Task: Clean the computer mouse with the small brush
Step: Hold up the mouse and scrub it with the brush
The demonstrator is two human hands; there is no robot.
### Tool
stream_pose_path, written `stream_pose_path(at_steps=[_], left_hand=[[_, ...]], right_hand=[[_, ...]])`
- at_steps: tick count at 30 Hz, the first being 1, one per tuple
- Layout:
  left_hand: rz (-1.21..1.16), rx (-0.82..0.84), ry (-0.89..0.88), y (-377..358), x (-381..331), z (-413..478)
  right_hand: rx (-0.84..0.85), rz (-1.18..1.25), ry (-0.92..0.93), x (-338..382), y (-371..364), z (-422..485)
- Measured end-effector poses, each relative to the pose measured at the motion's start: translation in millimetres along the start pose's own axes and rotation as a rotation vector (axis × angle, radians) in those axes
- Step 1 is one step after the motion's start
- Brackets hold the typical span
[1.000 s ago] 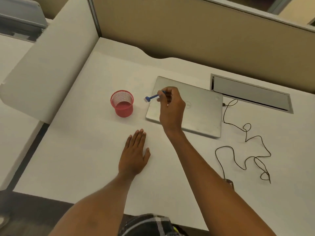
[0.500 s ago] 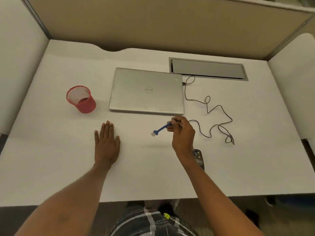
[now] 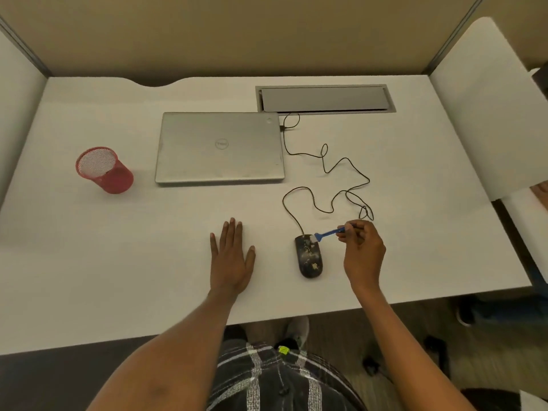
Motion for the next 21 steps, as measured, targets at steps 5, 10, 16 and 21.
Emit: stream_pose_path(at_steps=[5,10,16,21], left_hand=[[-0.036,0.066,-0.072,-24.8,-50.1,-6.6],[-0.092,0.204,-0.140,-43.8,-82.7,-5.9],[-0.053,0.238,-0.220,-47.3,-99.6,-2.5],[-0.045,0.305,-0.237,-53.4,-105.4,-0.4]], right_hand=[[-0.042,0.021,-0.049,-23.0,33.6,3.6],[-0.045,0.055,-0.070,-36.7,55.8,3.6],[0.020,0.054,-0.077,-52.6,61.5,-4.8],[0.054,0.049,-0.092,-63.5,59.2,-8.1]])
Point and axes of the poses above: each hand's wrist, its own z-axis towards the middle knuckle, its own y-axis out of the back of the hand, x = y × z, the point moved 9 cm from there along z, towards the middle knuckle, and after that the axes turned 6 degrees about -x, right-handed, at the moved point
